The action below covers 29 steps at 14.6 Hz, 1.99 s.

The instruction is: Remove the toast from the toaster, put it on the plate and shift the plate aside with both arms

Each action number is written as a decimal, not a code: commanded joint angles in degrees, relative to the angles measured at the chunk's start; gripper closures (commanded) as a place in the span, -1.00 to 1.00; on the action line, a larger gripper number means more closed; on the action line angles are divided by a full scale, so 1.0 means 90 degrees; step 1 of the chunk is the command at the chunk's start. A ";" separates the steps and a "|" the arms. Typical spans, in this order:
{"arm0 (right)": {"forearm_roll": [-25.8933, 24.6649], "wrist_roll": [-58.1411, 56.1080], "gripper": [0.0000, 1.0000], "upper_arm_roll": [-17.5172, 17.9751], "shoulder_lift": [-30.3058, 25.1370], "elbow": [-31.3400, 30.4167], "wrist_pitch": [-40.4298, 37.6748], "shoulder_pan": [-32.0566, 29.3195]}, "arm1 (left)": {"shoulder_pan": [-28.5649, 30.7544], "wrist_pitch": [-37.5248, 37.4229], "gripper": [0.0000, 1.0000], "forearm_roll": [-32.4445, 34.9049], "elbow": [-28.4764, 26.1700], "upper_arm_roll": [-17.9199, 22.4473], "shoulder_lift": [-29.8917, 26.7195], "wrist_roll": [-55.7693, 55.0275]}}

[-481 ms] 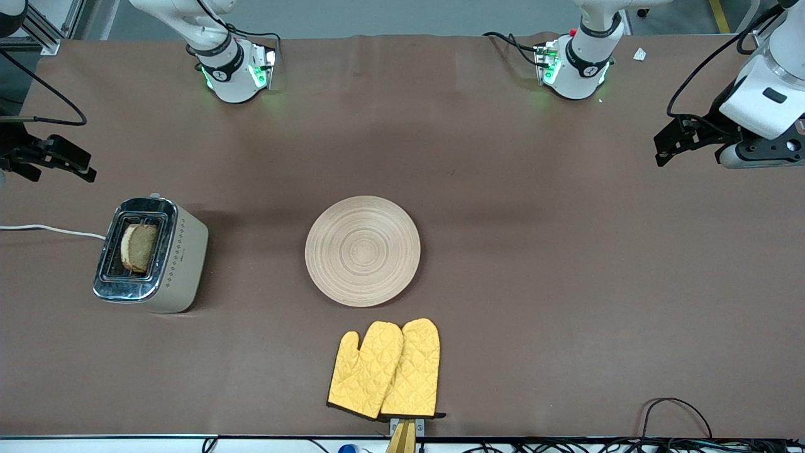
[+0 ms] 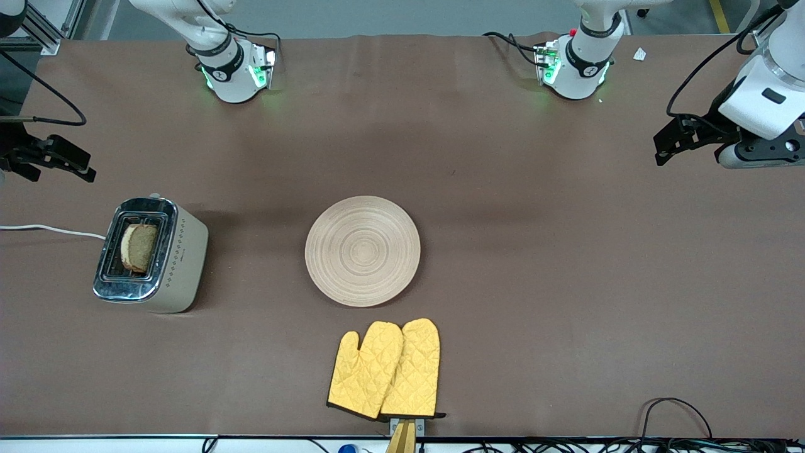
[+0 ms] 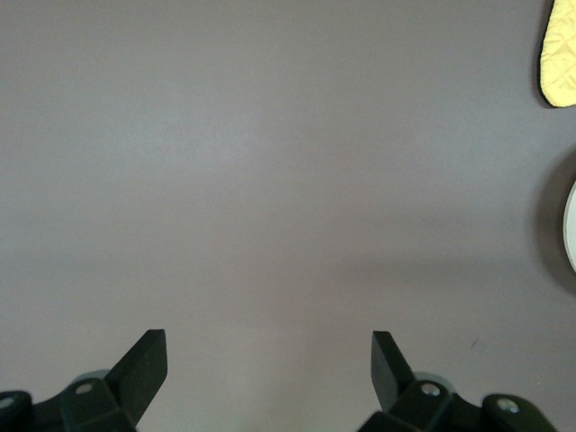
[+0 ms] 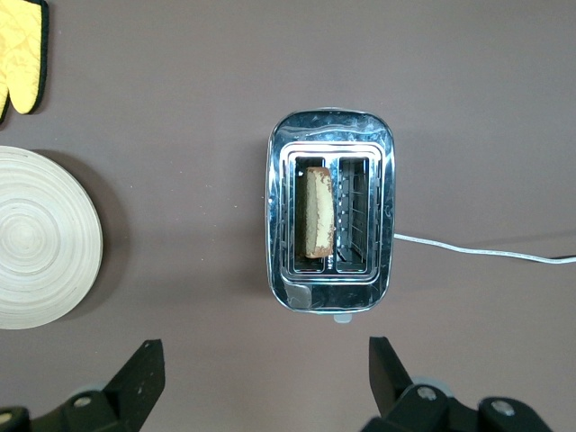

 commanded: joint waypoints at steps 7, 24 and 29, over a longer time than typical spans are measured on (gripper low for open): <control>0.0340 -0.0226 -1.00 0.0051 0.0061 -0.0140 0.0006 -0.0426 | 0.0033 -0.0120 -1.00 -0.0194 0.0196 -0.0010 0.0155 0.0122; 0.0252 -0.0344 0.99 0.0051 0.1448 -0.2259 0.3961 -0.0445 | 0.0033 -0.0130 -1.00 -0.0204 0.0196 -0.0001 0.0155 0.0131; 0.0243 -0.0538 0.99 0.0051 0.1448 -0.2084 0.3844 -0.0563 | 0.0033 -0.0130 -1.00 -0.0213 0.0196 -0.0001 0.0155 0.0131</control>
